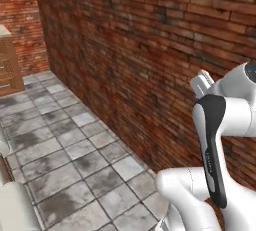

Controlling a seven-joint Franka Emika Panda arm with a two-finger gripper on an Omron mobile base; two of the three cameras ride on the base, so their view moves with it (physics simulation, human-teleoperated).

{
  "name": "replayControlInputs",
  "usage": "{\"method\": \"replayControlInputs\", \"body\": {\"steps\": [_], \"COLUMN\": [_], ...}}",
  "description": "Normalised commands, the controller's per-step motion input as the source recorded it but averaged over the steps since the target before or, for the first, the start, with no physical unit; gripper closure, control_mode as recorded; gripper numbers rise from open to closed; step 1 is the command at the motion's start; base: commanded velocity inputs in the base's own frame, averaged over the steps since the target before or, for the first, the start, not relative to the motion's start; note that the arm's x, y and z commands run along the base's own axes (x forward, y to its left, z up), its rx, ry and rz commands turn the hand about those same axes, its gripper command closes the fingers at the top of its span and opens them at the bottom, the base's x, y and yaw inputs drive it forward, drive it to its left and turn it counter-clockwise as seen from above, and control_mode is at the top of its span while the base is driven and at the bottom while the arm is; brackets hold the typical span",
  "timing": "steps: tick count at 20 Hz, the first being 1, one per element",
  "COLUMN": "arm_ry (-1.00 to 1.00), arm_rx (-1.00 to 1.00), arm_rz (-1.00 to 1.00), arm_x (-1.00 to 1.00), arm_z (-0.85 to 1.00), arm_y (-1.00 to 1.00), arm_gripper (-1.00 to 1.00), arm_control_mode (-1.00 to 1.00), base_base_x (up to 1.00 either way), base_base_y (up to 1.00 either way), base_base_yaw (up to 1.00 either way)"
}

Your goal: Place the bowl with the lemon wedge and mushroom on the second highest shelf of the fridge. Place the bowl with the steak and chicken drumstick on the top shelf of the fridge.

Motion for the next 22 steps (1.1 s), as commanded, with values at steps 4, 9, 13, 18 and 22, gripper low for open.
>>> {"method": "replayControlInputs", "body": {"steps": [4,9,13,18,22], "arm_ry": [0.0,0.0,0.0,0.0,0.0], "arm_rx": [0.0,0.0,0.0,0.0,0.0], "arm_rz": [0.0,0.0,0.0,0.0,0.0], "arm_x": [0.0,0.0,0.0,0.0,0.0], "arm_z": [0.0,0.0,0.0,0.0,0.0], "arm_y": [0.0,0.0,0.0,0.0,0.0], "arm_gripper": [-1.0,-1.0,-1.0,-1.0,-1.0], "arm_control_mode": [1.0,1.0,1.0,1.0,1.0], "base_base_x": [1.0,1.0,1.0,1.0,1.0], "base_base_y": [0.02,0.11,0.08,0.0,0.0], "base_base_yaw": [0.49,0.44,0.37,0.28,0.28]}}
